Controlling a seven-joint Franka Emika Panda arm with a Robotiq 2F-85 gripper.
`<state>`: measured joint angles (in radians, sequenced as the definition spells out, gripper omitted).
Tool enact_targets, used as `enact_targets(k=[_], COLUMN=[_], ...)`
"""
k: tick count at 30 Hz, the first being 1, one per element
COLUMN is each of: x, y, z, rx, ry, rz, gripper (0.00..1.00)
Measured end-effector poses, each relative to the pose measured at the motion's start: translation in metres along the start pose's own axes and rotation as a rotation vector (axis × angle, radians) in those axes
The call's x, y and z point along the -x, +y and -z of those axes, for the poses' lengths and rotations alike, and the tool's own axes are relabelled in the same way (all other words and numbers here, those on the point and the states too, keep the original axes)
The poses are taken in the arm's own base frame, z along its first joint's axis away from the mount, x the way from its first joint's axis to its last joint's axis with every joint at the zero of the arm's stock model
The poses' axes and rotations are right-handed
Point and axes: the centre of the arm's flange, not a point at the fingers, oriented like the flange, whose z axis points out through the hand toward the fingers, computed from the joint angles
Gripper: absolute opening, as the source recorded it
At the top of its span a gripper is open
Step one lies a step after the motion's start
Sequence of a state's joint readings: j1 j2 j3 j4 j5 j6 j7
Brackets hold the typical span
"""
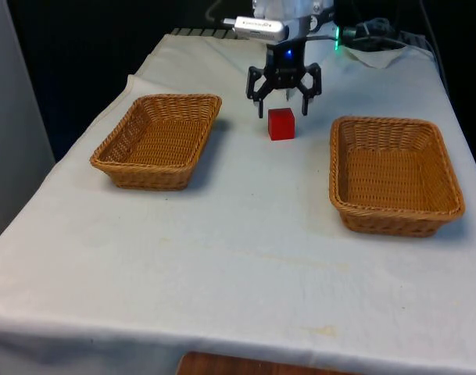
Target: Pick up the red cube and place it into the right basket.
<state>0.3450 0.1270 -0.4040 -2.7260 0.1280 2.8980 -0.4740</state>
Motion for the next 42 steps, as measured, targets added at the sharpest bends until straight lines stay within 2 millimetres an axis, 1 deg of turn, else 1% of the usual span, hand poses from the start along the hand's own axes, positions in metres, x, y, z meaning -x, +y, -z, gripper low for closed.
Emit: enact_targets(k=[13, 35, 37, 41, 42], x=[-0.001, -0.001, -0.001, -0.001, -0.001], y=[-0.002, -0.001, -0.001, -0.002, -0.002], z=[-0.018, -0.018, -0.018, -0.019, -0.019], rx=[0.024, 0.024, 0.024, 0.024, 0.024], ry=[-0.018, -0.02, -0.02, -0.021, -0.021], rz=[0.02, 0.02, 0.02, 0.02, 0.02], gripper=[1.0, 0.99, 0.79, 0.34, 0.34])
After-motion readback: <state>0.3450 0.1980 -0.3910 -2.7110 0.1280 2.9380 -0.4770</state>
